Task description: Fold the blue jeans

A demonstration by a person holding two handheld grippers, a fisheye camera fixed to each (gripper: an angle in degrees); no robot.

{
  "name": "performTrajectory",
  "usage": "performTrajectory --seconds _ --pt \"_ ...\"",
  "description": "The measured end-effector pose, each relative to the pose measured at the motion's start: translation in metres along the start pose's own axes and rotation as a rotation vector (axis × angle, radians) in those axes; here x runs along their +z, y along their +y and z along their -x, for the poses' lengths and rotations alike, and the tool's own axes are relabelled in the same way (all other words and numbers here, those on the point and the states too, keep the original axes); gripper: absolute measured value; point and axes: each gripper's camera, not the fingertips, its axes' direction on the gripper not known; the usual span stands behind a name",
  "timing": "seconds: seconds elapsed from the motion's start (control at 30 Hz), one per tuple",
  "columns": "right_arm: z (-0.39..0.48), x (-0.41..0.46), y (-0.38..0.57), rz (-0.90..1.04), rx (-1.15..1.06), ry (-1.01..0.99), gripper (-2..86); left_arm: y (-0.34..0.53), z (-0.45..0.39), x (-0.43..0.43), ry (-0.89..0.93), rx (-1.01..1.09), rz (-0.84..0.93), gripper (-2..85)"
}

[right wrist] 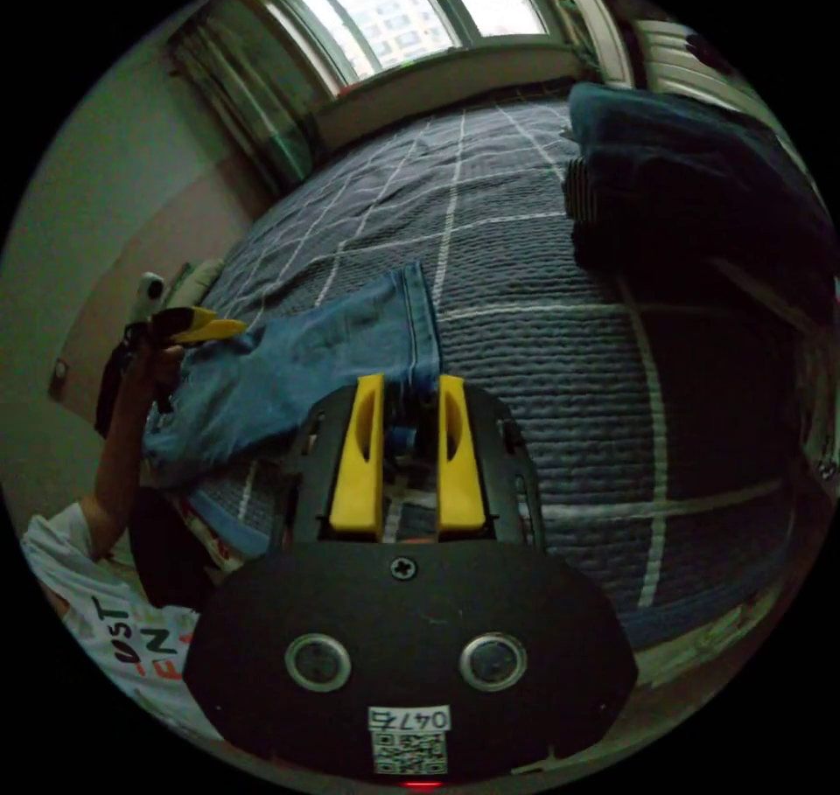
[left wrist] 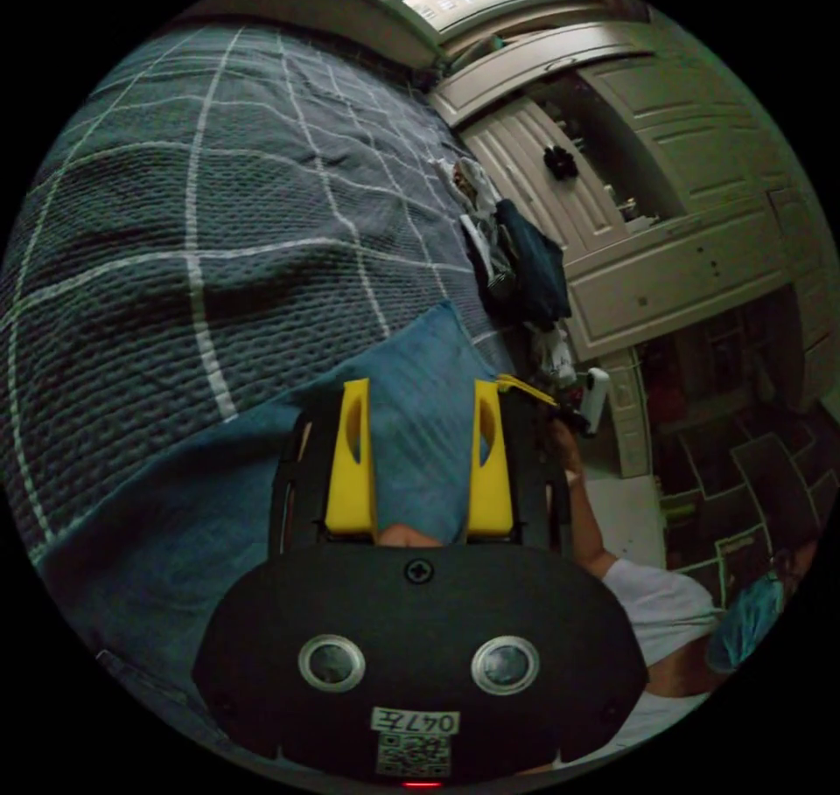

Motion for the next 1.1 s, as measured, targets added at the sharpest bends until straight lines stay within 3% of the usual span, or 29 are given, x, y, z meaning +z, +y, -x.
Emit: performTrajectory --seconds 0.1,0.23,0.3,0.4,0.5,0.6,0.7,0.8,0.9,0.97,1.1 --pt "0.001 -0.008 0.001 -0.034 -0.025 -0.035 1.3 -0.020 0.005 0.031 -0.079 -0.043 0.103 16.0" --pt "0.040 -0.055 0.009 -0.164 -0.160 -0.098 0.8 -0.034 -0.003 0.035 0.038 -0.053 0.017 15.9" --pt "0.051 -0.066 0.018 -0.177 -0.175 -0.049 0.7 -0.043 -0.012 0.038 0.004 -0.035 0.025 15.9" --pt "0.034 -0.057 0.039 -0.121 -0.074 0.047 0.8 -0.061 -0.027 0.056 -0.085 -0.008 0.118 16.0" --pt "0.004 -0.027 0.058 -0.012 0.052 -0.061 1.3 -0.078 -0.042 0.072 -0.118 0.008 0.157 16.1" --pt "-0.001 -0.017 0.069 -0.031 0.083 -0.086 3.7 -0.093 -0.055 0.081 -0.123 0.005 0.165 16.0" --pt "0.012 -0.026 0.072 -0.057 0.084 0.010 9.5 -0.104 -0.072 0.084 -0.110 0.017 0.170 15.9" --pt "0.022 -0.031 0.072 -0.089 0.090 0.049 8.9 -0.110 -0.100 0.080 -0.123 0.072 0.109 15.6" --pt "0.032 -0.006 0.058 0.017 0.089 0.016 8.0 -0.120 -0.125 0.099 -0.270 0.138 0.169 15.6" --pt "0.050 0.003 0.052 0.045 0.073 0.107 7.0 -0.134 -0.148 0.117 -0.331 0.202 0.230 15.8" --pt "0.102 0.010 0.048 0.087 -0.087 0.251 3.2 -0.178 -0.202 0.119 -0.301 0.340 0.138 14.8"
